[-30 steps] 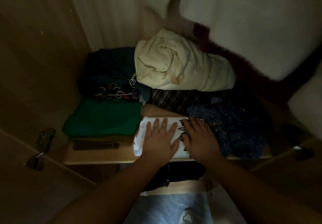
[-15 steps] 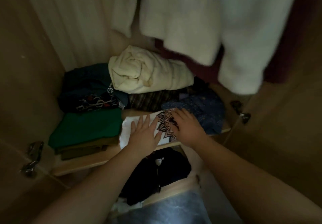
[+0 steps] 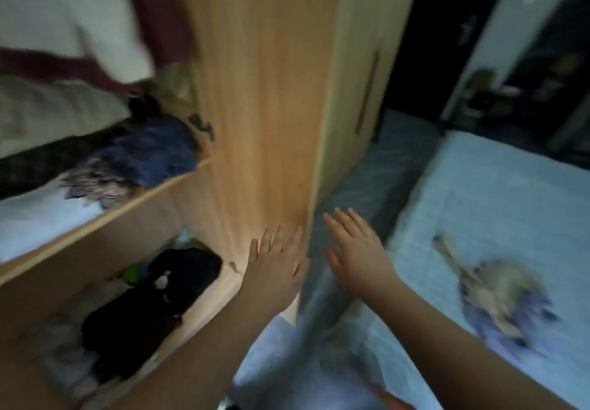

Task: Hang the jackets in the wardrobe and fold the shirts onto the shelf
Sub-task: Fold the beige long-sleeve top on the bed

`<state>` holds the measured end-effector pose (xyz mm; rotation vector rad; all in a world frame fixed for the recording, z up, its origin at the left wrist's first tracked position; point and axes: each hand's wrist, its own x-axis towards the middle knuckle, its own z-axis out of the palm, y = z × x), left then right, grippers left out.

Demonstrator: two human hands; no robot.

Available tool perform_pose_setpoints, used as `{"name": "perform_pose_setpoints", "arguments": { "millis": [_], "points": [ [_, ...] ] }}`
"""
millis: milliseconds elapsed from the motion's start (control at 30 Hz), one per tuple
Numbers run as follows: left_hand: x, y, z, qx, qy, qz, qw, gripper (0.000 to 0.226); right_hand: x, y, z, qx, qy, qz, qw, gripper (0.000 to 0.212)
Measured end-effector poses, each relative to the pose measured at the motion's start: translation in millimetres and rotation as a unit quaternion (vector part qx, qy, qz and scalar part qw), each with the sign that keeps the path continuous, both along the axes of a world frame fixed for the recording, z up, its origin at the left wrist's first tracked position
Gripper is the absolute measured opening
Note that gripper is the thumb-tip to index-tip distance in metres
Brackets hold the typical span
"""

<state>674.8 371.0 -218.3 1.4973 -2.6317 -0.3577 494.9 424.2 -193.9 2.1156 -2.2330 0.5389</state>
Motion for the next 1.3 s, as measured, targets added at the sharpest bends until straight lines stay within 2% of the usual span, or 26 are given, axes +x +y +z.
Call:
{"name": "perform_pose_setpoints", "arguments": {
  "millis": [100,267,400,533,767,967,1067,1233,1300],
  "points": [
    [-85,67,-2,-0.001,0.001,-0.099,0.995,0.068,-76,113,-12,0.020,-0.011,-0.117,0.993,0.061],
    [-208,168,2,-0.015,0.015,-0.236,0.972,0.067,-158,270,-19,0.035,-0.013,-0.285,0.958,0.062],
    [-275,228,5,-0.007,0.009,-0.315,0.949,0.067,-194,350,-30,0.044,-0.028,-0.359,0.932,0.068],
    [-314,255,-5,-0.009,-0.025,-0.355,0.934,0.075,-218,386,-37,0.032,-0.056,-0.400,0.914,0.066],
    [-394,257,-28,0.039,-0.020,-0.368,0.929,0.065,-290,392,-55,0.022,-0.097,-0.419,0.902,0.063],
    [-480,216,-84,0.071,-0.029,-0.336,0.939,0.064,-382,352,-86,0.037,-0.086,-0.394,0.914,0.053],
    [-532,188,-118,0.104,-0.046,-0.313,0.943,0.065,-437,324,-106,0.077,-0.088,-0.377,0.919,0.054],
    [-600,150,-168,0.158,-0.048,-0.269,0.949,0.065,-510,265,-157,0.153,-0.182,-0.322,0.917,0.054],
    [-625,134,-198,0.179,-0.052,-0.250,0.950,0.054,-530,238,-178,0.166,-0.233,-0.314,0.905,0.049]
  ]
}}
